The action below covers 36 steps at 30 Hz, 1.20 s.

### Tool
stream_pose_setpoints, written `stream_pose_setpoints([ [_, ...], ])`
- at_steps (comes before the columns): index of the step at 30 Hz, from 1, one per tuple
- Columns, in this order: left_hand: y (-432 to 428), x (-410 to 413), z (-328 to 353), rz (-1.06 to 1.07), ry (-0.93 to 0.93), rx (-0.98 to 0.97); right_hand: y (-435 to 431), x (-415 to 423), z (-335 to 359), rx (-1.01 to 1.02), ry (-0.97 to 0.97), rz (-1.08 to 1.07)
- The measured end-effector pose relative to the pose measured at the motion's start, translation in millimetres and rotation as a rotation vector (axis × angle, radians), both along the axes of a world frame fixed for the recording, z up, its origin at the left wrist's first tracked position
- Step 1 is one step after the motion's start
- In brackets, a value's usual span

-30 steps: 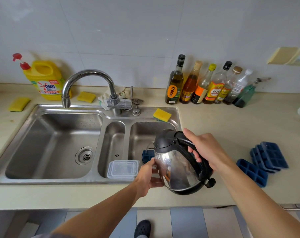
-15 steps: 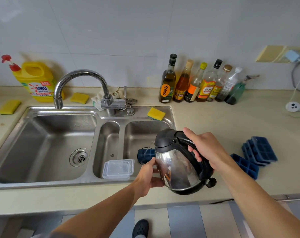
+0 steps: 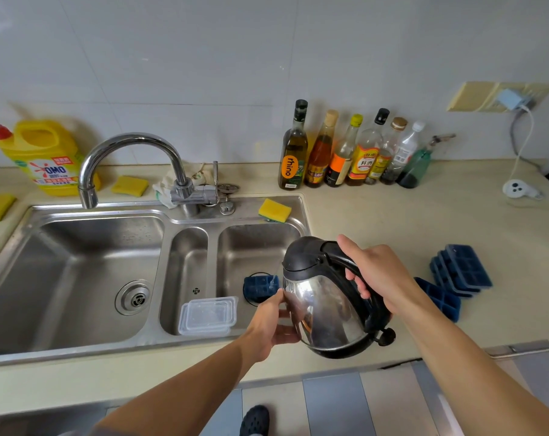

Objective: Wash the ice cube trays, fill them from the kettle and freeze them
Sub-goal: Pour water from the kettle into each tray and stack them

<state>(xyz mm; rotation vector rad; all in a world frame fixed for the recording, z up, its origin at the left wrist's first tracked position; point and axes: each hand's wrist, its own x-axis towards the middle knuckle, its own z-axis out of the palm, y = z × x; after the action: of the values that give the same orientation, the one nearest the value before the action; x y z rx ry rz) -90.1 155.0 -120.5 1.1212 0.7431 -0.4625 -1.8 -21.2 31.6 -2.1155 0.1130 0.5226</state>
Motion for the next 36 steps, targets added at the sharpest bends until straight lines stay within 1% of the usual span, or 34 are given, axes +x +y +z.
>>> stream_pose_setpoints([
  [3,4.6,3.6,3.6,-0.029,-0.033,0.045,-2.3,0.8,-5.5,0.04,-0.003,-0.044],
  [7,15.2,16.2,5.5,-0.046,-0.119,0.111,-7.1,-0.8,-16.5,0.088,-0.058,-0.12],
  [11,21.9,35.1,20.2,-0.037,-0.306,0.309,-13.1,2.6,-28.7,0.177,-0.1,-0.235],
  [13,22.8,46.5,33.2,-0.008,-0.402,0.328,-18.1,8.1,-34.6,0.206,-0.12,-0.289],
  [16,15.3,66.3,50.4,-0.068,-0.503,0.306,-28.1,21.7,-43.4,0.24,-0.142,-0.34],
  [21,-8.7,110.7,58.6,-0.167,-0.531,0.371,-50.1,69.5,-54.9,0.284,-0.128,-0.347],
  [23,-17.3,133.7,60.0,-0.182,-0.51,0.418,-61.5,93.5,-58.0,0.289,-0.126,-0.331],
  [26,-30.5,169.7,59.4,-0.212,-0.476,0.437,-78.2,127.9,-67.4,0.279,-0.152,-0.292],
  [31,-54.6,227.4,59.0,-0.18,-0.453,0.54,-94.4,174.0,-86.1,0.352,-0.187,-0.266],
  [36,-75.9,264.4,54.2,-0.17,-0.432,0.629,-108.1,206.8,-93.9,0.363,-0.184,-0.219],
])
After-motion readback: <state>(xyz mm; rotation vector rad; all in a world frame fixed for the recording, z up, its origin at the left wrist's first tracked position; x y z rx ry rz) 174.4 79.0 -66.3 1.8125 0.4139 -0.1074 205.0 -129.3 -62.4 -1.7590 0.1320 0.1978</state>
